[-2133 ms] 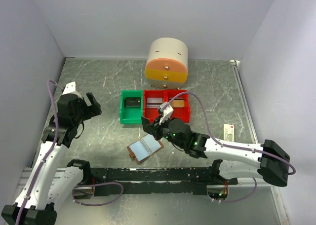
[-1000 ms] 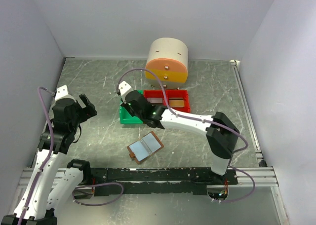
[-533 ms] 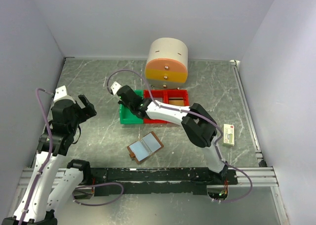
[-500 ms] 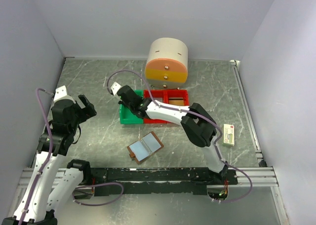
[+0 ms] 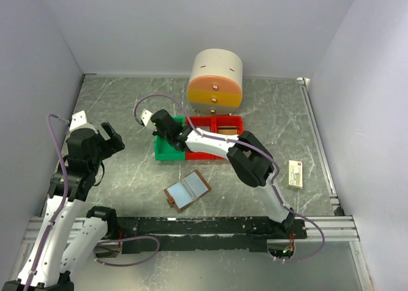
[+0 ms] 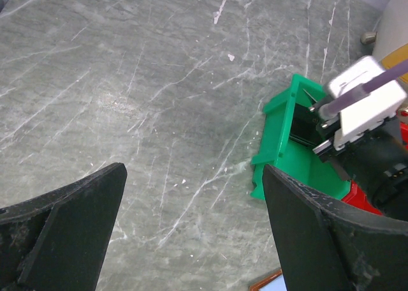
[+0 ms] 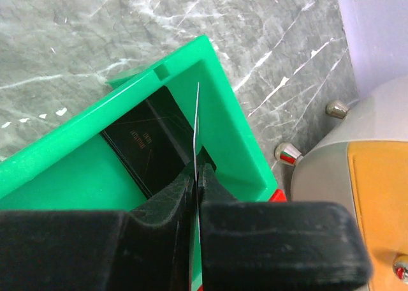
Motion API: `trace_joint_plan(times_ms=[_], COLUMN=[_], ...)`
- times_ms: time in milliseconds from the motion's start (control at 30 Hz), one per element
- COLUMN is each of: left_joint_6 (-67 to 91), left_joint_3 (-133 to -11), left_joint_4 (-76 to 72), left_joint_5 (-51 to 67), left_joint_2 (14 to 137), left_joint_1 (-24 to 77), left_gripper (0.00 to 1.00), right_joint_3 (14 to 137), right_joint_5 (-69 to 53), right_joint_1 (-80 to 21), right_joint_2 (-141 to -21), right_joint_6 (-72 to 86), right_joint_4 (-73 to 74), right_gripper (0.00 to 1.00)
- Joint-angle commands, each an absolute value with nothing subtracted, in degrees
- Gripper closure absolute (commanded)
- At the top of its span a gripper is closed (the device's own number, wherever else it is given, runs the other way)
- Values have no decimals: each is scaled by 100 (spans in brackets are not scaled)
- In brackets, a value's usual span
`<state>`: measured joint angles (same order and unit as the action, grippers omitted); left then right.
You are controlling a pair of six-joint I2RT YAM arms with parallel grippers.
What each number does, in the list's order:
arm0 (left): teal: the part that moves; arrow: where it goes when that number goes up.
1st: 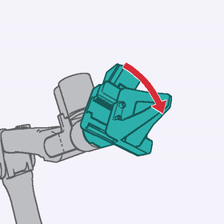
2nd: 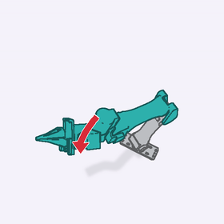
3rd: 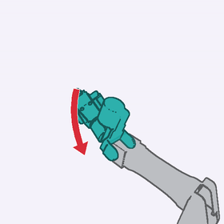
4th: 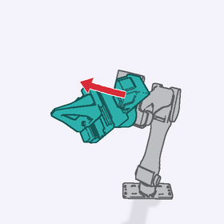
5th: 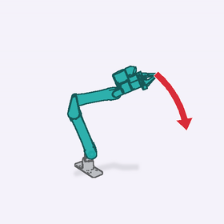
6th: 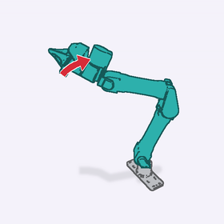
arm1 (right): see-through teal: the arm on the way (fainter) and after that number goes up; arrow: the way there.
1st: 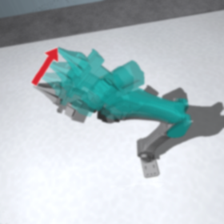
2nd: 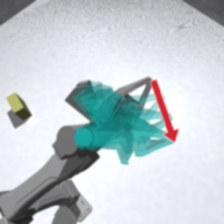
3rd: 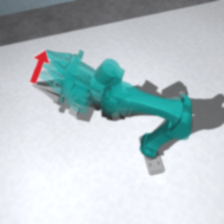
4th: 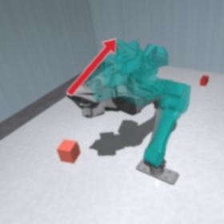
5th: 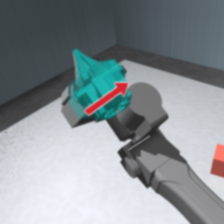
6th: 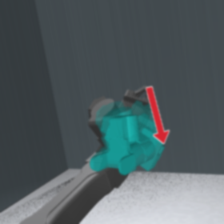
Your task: Take the credit cards out of the card holder
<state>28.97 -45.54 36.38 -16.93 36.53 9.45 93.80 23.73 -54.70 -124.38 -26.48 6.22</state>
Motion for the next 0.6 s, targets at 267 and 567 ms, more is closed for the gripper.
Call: trace_joint_plan(times_ms=[267, 567], left_joint_6=[2944, 2918], left_joint_3=[-4571, -4570], left_joint_4=[3671, 3674], left_joint_5=[-1892, -1840], left_joint_2=[3355, 3435], left_joint_1=[905, 905], left_gripper=[0, 0], right_joint_3=[9557, 9681], right_joint_5=[2278, 1709], right_joint_1=[-5384, -5370], right_joint_2=[-12864, -12911], right_joint_6=[-3415, -3418], right_joint_4=[560, 1151], right_gripper=[89, 74])
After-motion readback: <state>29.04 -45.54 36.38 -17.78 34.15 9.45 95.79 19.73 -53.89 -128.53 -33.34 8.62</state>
